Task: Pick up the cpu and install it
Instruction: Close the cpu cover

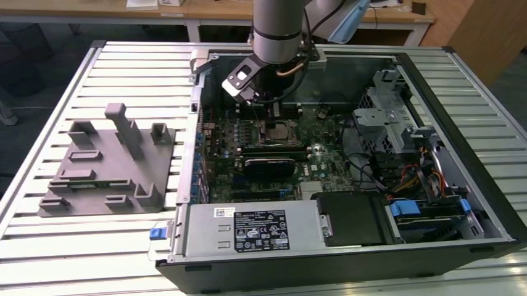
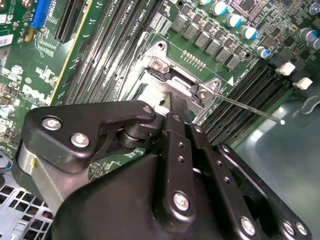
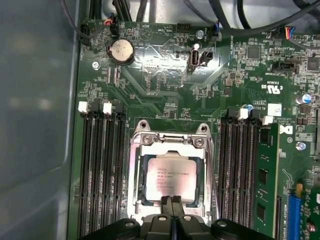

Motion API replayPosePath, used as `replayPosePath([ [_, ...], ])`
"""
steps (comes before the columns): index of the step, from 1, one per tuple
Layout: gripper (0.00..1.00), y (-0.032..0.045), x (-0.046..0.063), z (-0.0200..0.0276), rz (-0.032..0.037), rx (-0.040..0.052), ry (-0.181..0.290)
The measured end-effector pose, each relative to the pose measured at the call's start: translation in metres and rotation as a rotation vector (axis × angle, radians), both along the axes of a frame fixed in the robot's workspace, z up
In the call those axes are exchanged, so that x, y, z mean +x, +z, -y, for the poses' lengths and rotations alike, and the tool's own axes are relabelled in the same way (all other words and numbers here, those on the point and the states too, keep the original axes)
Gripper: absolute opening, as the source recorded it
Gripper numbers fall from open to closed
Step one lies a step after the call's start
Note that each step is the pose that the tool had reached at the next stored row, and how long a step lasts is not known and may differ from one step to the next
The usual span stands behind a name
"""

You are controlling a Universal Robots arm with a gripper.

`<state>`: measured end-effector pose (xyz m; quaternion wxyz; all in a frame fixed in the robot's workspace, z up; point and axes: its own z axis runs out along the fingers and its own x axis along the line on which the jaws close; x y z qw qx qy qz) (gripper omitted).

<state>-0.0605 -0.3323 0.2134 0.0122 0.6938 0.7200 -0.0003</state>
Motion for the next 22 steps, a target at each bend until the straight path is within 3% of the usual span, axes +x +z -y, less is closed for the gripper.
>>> replayPosePath([
  [15,0.11,-0.0130,-0.005,0.0000,0.0000,-0.0001,0.001],
  [22,0.11,-0.0155,-0.004,0.0001,-0.0004,-0.0006,0.001],
])
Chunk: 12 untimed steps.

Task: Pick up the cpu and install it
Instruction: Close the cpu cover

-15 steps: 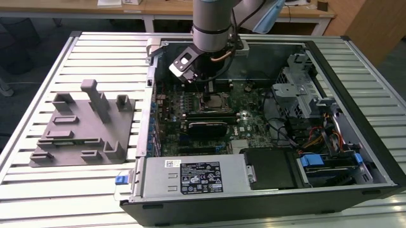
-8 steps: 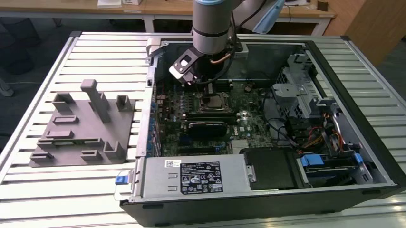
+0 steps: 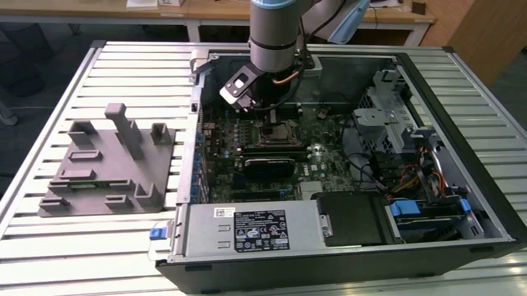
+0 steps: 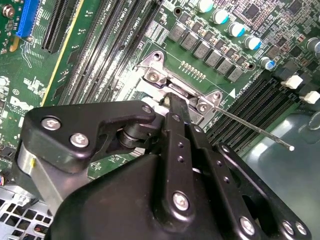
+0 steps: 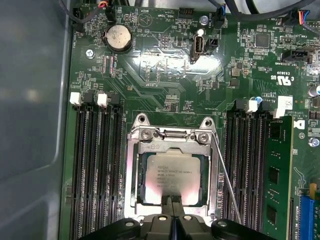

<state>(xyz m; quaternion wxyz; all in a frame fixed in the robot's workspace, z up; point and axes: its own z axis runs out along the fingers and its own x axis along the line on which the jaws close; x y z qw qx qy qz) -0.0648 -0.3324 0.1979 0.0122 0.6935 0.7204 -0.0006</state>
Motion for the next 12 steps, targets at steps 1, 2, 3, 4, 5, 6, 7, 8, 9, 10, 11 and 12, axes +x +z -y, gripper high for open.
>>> replayPosePath([
  [1,0.11,-0.0001,0.0004,0.0000,0.0003,0.0004,0.000],
  [2,0.11,-0.0001,0.0007,0.0000,0.0003,0.0005,0.000],
  [3,0.11,-0.0001,0.0013,0.0000,0.0002,0.0005,0.000],
  [4,0.11,-0.0001,0.0020,0.0000,0.0002,0.0004,0.000],
  [5,0.11,-0.0001,0.0026,0.0000,0.0002,0.0004,0.000],
  [6,0.11,-0.0001,0.0032,0.0000,0.0002,0.0004,0.000],
  [7,0.11,0.0000,0.0036,-0.0001,0.0003,0.0004,0.000],
  [8,0.11,0.0003,0.0038,-0.0001,0.0006,0.0007,0.000],
  [9,0.11,0.0009,0.0039,-0.0002,0.0012,0.0014,0.000],
  [10,0.11,0.0017,0.0041,-0.0005,0.0023,0.0029,0.000],
  [11,0.11,0.0038,0.0040,-0.0003,0.0010,0.0015,0.000],
  [12,0.11,0.0064,0.0038,-0.0001,0.0004,0.0007,0.000],
])
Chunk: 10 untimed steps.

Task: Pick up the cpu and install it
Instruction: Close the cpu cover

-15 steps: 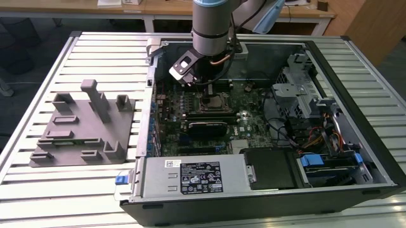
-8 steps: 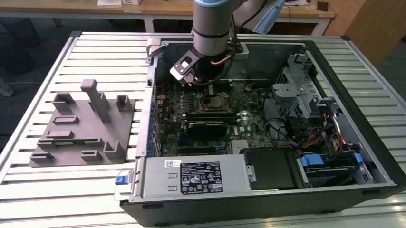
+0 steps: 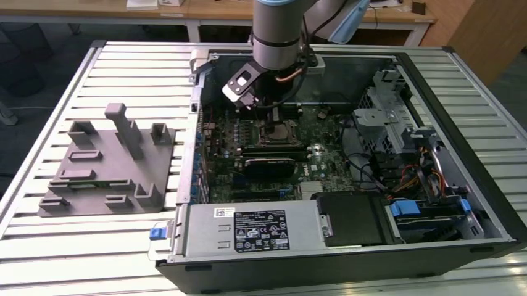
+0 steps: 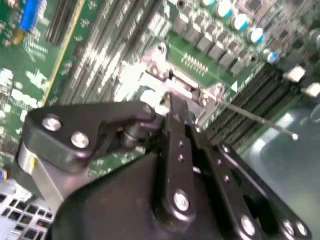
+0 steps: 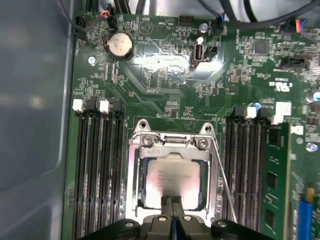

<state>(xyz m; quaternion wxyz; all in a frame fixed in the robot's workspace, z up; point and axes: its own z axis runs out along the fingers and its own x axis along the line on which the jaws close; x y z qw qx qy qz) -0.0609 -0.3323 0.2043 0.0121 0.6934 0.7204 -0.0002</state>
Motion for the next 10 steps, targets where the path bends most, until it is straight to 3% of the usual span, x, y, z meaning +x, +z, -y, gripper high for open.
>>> replayPosePath([
  [5,0.11,0.0136,0.000,0.0002,-0.0001,-0.0001,0.000],
  [10,0.11,0.0135,0.000,0.0055,0.0001,0.0001,0.000],
])
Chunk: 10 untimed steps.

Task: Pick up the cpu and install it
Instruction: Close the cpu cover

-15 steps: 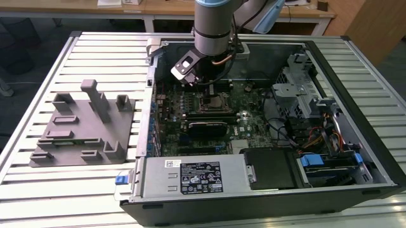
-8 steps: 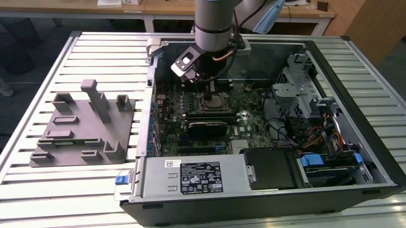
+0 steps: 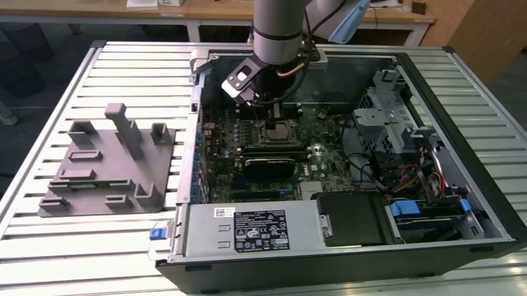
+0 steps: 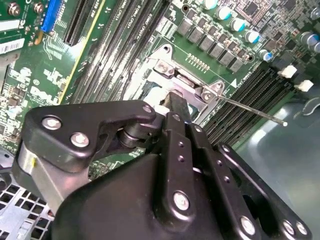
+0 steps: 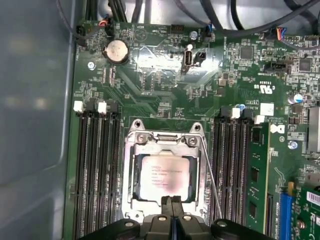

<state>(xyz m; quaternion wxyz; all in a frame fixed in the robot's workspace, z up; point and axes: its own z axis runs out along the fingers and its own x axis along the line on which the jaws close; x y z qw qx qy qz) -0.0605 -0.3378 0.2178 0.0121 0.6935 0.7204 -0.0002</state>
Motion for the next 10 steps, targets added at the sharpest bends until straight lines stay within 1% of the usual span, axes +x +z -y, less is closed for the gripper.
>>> replayPosePath([
  [2,0.11,0.0000,0.002,0.0000,-0.0003,0.0000,0.000],
  [5,0.11,-0.0001,0.011,0.0000,-0.0013,0.0003,0.000],
  [10,0.11,-0.0001,0.017,0.0001,-0.0015,0.0003,0.000],
])
